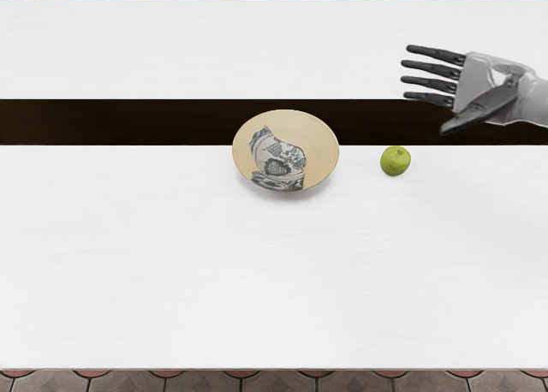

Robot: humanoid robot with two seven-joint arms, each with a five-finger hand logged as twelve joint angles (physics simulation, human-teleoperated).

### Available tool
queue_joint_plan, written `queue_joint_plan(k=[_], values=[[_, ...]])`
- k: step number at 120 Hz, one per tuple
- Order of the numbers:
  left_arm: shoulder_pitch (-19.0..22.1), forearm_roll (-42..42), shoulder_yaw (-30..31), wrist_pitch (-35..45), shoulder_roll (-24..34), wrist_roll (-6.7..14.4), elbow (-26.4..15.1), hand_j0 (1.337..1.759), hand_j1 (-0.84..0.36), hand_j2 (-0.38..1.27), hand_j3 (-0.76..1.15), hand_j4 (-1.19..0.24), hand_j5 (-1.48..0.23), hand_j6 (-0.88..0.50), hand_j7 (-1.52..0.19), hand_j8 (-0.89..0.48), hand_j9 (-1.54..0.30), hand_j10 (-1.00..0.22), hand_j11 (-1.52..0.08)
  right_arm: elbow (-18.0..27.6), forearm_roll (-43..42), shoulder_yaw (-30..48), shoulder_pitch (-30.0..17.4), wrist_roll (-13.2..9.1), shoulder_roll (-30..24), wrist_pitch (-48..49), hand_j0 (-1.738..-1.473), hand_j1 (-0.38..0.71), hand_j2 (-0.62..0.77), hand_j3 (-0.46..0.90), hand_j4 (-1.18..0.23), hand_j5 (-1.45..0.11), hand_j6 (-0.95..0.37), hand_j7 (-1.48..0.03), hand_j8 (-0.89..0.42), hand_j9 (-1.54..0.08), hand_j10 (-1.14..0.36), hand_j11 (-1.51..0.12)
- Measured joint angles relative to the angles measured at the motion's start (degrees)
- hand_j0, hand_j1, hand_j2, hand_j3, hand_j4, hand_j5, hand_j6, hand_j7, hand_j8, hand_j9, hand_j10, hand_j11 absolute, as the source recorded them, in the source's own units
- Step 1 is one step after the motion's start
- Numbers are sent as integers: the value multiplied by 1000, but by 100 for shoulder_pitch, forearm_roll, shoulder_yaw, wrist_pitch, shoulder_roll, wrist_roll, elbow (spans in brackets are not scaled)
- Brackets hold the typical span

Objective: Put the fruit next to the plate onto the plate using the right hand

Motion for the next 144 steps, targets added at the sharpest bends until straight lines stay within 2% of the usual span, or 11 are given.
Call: queue_joint_plan(k=[27,37,45,52,62,71,83,94,110,123,144], values=[[0,0,0,0,0,0,0,1658,73,46,0,-230,-299,-230,-299,-230,-299,-230,-299,87,-24,78,55,4,-43,0,-1658,-310,-5,0,-31,-43,-30,-43,-31,-43,-31,-43],[0,0,-1,0,0,0,0,1658,73,46,0,-230,-299,-230,-299,-230,-299,-230,-299,340,-698,579,80,-33,-128,0,-1658,-309,-5,0,-32,-44,-31,-45,-32,-45,-33,-45],[0,0,0,0,0,0,0,1658,73,46,0,-230,-299,-230,-299,-230,-299,-230,-299,702,-1387,983,70,-202,-222,0,-1658,-308,-5,0,-34,-46,-33,-46,-33,-46,-34,-46],[0,0,-1,0,0,0,0,1658,73,46,0,-230,-299,-230,-299,-230,-299,-230,-299,1233,-2046,1191,63,-339,-469,0,-1658,-307,-6,0,-35,-47,-34,-47,-35,-47,-35,-47],[0,0,0,0,0,0,0,1658,73,46,0,-230,-299,-230,-299,-230,-299,-230,-299,1963,-2777,1320,57,-512,-881,-109,-1658,-307,-6,0,-36,-47,-36,-47,-36,-47,-36,-47],[0,0,1,0,0,0,0,1658,73,46,0,-230,-299,-230,-299,-230,-299,-230,-299,2448,-3459,1278,56,-607,-1015,-569,-1658,-307,-6,0,-37,-47,-37,-47,-37,-47,-37,-47],[0,0,2,0,0,0,0,1658,73,46,0,-230,-299,-230,-299,-230,-299,-230,-299,2768,-4339,998,67,-1004,-842,-1398,-1658,-307,-6,0,-38,-48,-39,-47,-39,-47,-38,-47],[0,0,2,0,0,0,0,1658,73,46,0,-230,-299,-230,-299,-230,-299,-230,-299,2896,-4685,764,95,-1658,-607,-1878,-1658,-304,-6,0,-43,-52,-44,-51,-43,-51,-42,-51],[0,0,2,0,0,0,0,1658,73,46,0,-230,-299,-230,-299,-230,-299,-230,-299,2908,-4863,631,166,-2366,-366,-2134,-1658,-283,-9,0,-61,-74,-63,-73,-62,-74,-60,-74],[0,0,0,1,0,0,0,1658,73,46,0,-230,-299,-230,-299,-230,-299,-230,-299,2748,-5047,595,188,-2596,-30,-2466,-1658,-254,-14,0,-86,-106,-88,-105,-86,-105,-85,-105],[0,0,0,0,0,0,0,1658,73,46,0,-230,-299,-230,-299,-230,-299,-230,-299,2584,-5786,391,192,-2699,424,-3297,-1658,-254,-14,0,-85,-105,-87,-105,-86,-105,-84,-105]])
